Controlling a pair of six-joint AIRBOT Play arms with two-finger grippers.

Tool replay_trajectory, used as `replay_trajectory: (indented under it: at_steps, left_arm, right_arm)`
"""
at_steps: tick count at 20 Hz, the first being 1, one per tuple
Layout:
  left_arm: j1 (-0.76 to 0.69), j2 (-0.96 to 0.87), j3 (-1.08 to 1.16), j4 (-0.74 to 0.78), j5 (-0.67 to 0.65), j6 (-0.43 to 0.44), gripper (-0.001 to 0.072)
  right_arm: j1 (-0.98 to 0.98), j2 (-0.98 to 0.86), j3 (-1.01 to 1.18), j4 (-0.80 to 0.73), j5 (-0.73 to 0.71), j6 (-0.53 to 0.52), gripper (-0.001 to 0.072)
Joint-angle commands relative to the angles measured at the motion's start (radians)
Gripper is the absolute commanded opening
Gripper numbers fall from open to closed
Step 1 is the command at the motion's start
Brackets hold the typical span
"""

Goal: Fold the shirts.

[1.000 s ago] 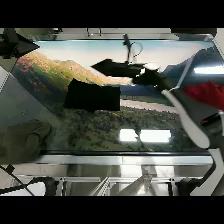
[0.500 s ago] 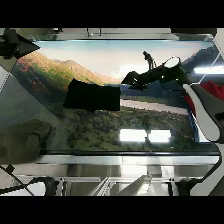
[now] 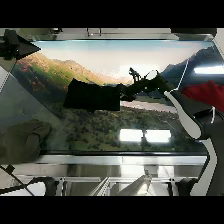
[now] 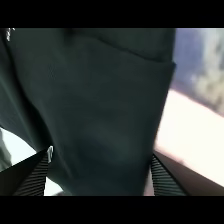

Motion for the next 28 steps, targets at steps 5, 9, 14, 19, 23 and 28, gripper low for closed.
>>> replay_trajectory:
  at_steps: [5,9,14,19,23,28]
  left_arm:
    - [0.001,0.001,0.000,0.001,-0.011,0.013,0.0013]
    - [0.001,0.001,0.000,0.001,-0.013,0.013,0.0013]
    - [0.001,0.001,0.000,0.001,-0.015,0.013,0.0013]
    - [0.001,0.001,0.000,0.001,-0.038,0.013,0.0013]
    - [0.001,0.001,0.000,0.001,-0.041,0.013,0.0013]
    - [0.001,0.001,0.000,0.001,-0.034,0.013,0.0013]
  right_arm:
    - [0.031,-0.028,-0.001,0.154,-0.071,-0.091,0.0307]
    - [0.027,-0.013,0.015,0.216,-0.076,-0.120,0.0017]
    - [-0.051,0.171,0.044,0.165,-0.057,-0.121,0.0017]
    - [-0.304,0.495,0.044,-0.050,-0.056,-0.010,0.0016]
    - [-0.549,0.578,0.044,-0.108,0.059,0.049,0.0017]
    - [-0.694,0.540,0.044,-0.107,-0.002,-0.014,0.0017]
